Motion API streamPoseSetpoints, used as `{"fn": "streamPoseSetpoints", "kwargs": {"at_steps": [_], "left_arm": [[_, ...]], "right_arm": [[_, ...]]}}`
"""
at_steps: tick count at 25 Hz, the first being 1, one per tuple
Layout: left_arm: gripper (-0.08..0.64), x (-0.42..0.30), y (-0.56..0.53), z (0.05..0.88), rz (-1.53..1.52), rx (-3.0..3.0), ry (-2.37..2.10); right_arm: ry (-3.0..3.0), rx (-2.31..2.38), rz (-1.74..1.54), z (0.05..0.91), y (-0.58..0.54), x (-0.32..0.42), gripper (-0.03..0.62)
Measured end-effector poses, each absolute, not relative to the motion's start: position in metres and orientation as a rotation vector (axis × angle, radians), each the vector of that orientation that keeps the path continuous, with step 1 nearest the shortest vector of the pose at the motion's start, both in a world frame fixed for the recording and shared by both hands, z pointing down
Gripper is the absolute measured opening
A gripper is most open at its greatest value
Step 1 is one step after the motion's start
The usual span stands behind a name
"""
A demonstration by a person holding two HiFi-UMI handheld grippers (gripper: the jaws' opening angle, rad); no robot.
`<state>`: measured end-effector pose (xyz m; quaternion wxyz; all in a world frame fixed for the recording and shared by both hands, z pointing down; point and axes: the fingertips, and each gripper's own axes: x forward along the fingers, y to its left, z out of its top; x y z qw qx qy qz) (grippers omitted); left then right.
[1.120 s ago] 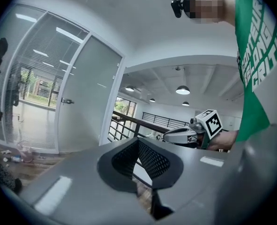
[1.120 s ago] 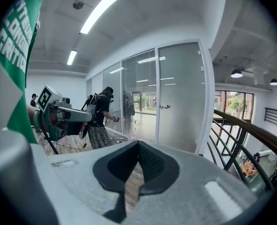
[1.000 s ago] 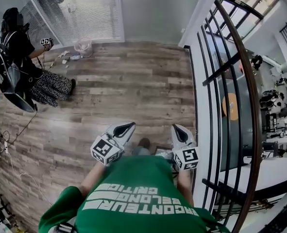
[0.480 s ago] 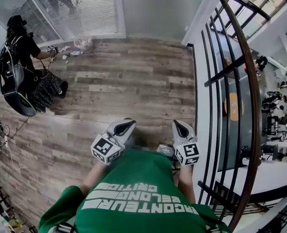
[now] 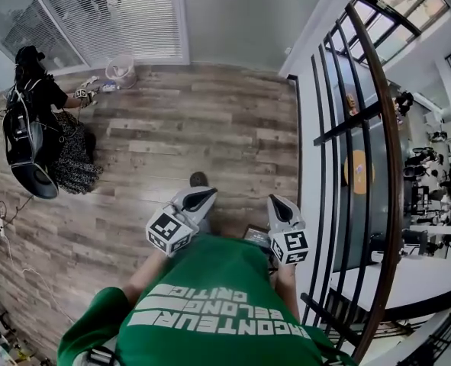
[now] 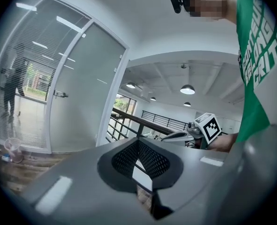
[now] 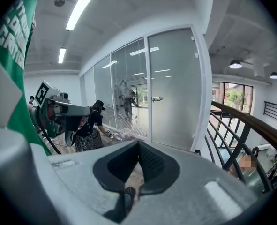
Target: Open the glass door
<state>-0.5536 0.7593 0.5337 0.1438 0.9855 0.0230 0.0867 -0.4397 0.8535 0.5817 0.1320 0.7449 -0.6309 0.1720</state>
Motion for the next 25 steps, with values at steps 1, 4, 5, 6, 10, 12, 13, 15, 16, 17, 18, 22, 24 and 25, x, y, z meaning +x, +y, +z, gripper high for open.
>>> {"fn": "streamPoseSetpoints", "kwargs": {"at_steps": [1, 4, 5, 6, 10, 12, 13, 15, 16, 17, 18, 22, 24, 25], "left_arm": [[0.015, -0.548, 0.752, 0.534, 0.241, 2.839, 0.061], [0.015, -0.533, 0.730, 0.535, 0.227, 2.824, 0.047], [0.015, -0.527, 0.723, 0.535, 0.227, 2.821, 0.046], [0.015, -0.521, 0.714, 0.533, 0.225, 2.820, 0.046], [0.015, -0.496, 0.670, 0.521, 0.208, 2.832, 0.031], [0.015, -0.488, 0.647, 0.518, 0.210, 2.841, 0.016], [0.015, -0.485, 0.637, 0.517, 0.213, 2.844, 0.007], [0.015, -0.480, 0.616, 0.517, 0.217, 2.842, -0.014], [0.015, -0.477, 0.606, 0.517, 0.219, 2.838, -0.025], [0.015, -0.475, 0.596, 0.518, 0.222, 2.835, -0.035], [0.015, -0.473, 0.586, 0.519, 0.226, 2.833, -0.043], [0.015, -0.463, 0.557, 0.523, 0.240, 2.835, -0.051], [0.015, -0.460, 0.549, 0.527, 0.252, 2.825, -0.055], [0.015, -0.458, 0.546, 0.528, 0.256, 2.819, -0.060]], "right_arm": [[-1.830, 2.154, 0.495, 0.582, 0.847, -0.435, -0.006], [-1.830, 2.126, 0.478, 0.579, 0.824, -0.419, -0.006], [-1.828, 2.121, 0.473, 0.576, 0.816, -0.413, -0.006], [-1.826, 2.119, 0.466, 0.573, 0.806, -0.406, -0.006], [-1.831, 2.110, 0.437, 0.558, 0.761, -0.381, -0.006], [-1.834, 2.100, 0.435, 0.557, 0.742, -0.373, -0.006], [-1.836, 2.094, 0.436, 0.557, 0.733, -0.370, -0.006], [-1.838, 2.085, 0.442, 0.558, 0.718, -0.363, -0.006], [-1.838, 2.082, 0.444, 0.559, 0.710, -0.359, -0.006], [-1.838, 2.080, 0.446, 0.559, 0.702, -0.354, -0.006], [-1.837, 2.081, 0.447, 0.559, 0.694, -0.350, -0.006], [-1.807, 2.088, 0.449, 0.558, 0.675, -0.335, -0.006], [-1.792, 2.086, 0.467, 0.562, 0.673, -0.331, -0.006], [-1.788, 2.083, 0.482, 0.564, 0.672, -0.329, -0.006]]}}
